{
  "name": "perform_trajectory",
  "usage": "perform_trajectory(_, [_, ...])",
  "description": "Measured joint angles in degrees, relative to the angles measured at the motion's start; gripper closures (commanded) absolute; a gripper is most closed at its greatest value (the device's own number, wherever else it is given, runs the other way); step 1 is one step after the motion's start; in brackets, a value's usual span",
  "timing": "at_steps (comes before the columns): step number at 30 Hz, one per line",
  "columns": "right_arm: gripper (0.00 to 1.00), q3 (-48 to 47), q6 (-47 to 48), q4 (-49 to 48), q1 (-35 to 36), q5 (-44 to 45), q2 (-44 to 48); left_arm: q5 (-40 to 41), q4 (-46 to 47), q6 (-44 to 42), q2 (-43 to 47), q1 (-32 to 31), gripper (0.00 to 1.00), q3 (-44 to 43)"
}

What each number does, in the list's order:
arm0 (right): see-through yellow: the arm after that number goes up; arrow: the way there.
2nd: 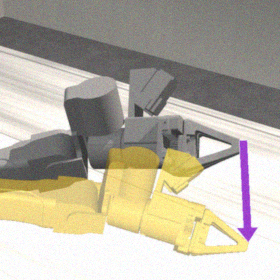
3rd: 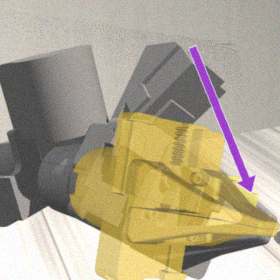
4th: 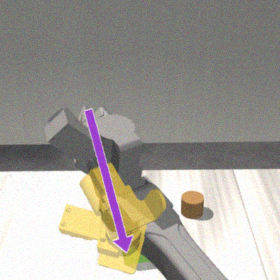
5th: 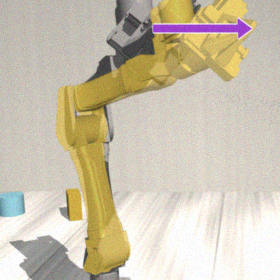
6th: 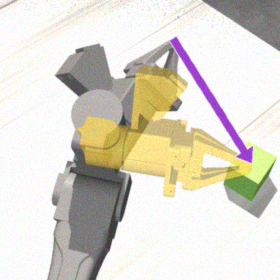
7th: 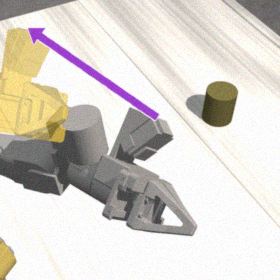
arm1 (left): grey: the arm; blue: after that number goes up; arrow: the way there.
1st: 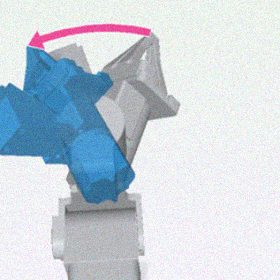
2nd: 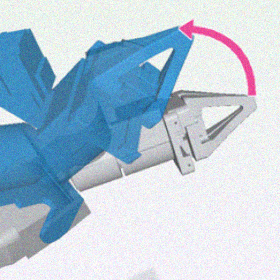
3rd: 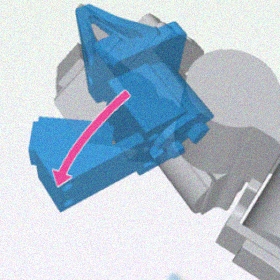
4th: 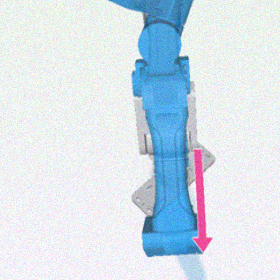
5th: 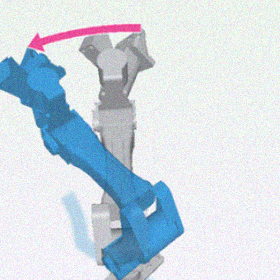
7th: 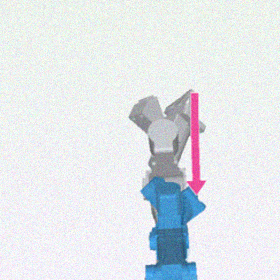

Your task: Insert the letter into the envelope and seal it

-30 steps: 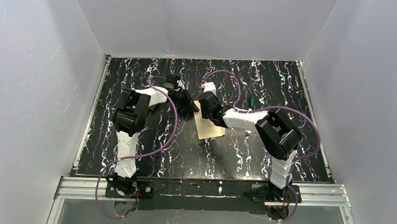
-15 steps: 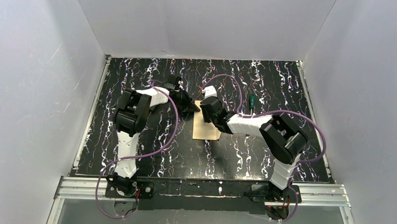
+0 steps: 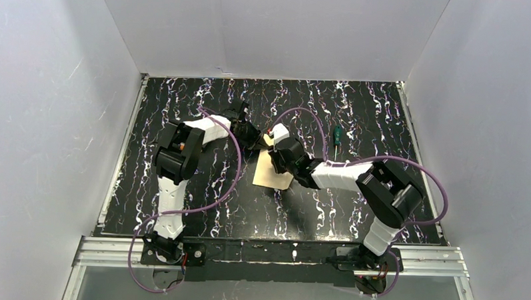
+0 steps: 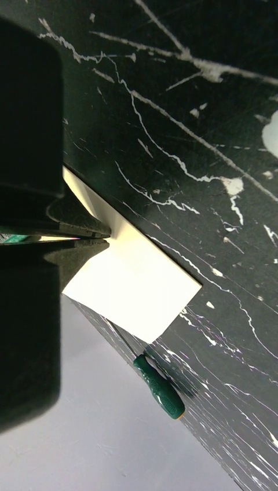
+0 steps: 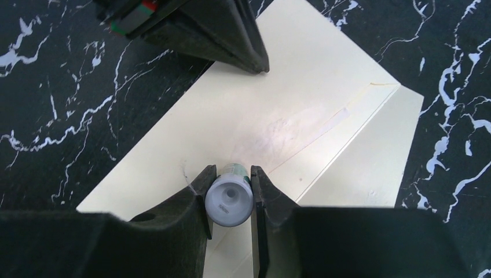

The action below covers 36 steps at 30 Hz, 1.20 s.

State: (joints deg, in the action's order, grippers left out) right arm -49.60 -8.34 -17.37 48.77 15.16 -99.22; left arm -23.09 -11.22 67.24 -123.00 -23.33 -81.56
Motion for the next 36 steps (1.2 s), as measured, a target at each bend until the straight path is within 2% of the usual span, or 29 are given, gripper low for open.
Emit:
perform_trajectory(10, [0.99, 3.5, 0.9, -0.2, 0.7, -3.3, 3.1, 0.2, -1.5, 0.0, -0.3, -0.1, 1.0, -1.1])
perform_trajectory(22, [0.99, 2.0, 2.8, -10.4, -1.4, 0.0, -2.6, -1.2, -5.1, -6.8, -3.3, 0.0, 1.0, -6.7])
perform_trajectory(29, [0.99, 0.3, 4.4, -11.5, -3.8, 1.2, -4.5, -1.6, -6.7, -8.8, -4.0, 0.0, 1.0, -8.2])
perform_trajectory(36, [0.99, 1.5, 5.0, -11.6, -4.2, -1.4, -3.6, -1.5, -7.1, -8.5, -4.1, 0.0, 1.0, -8.5])
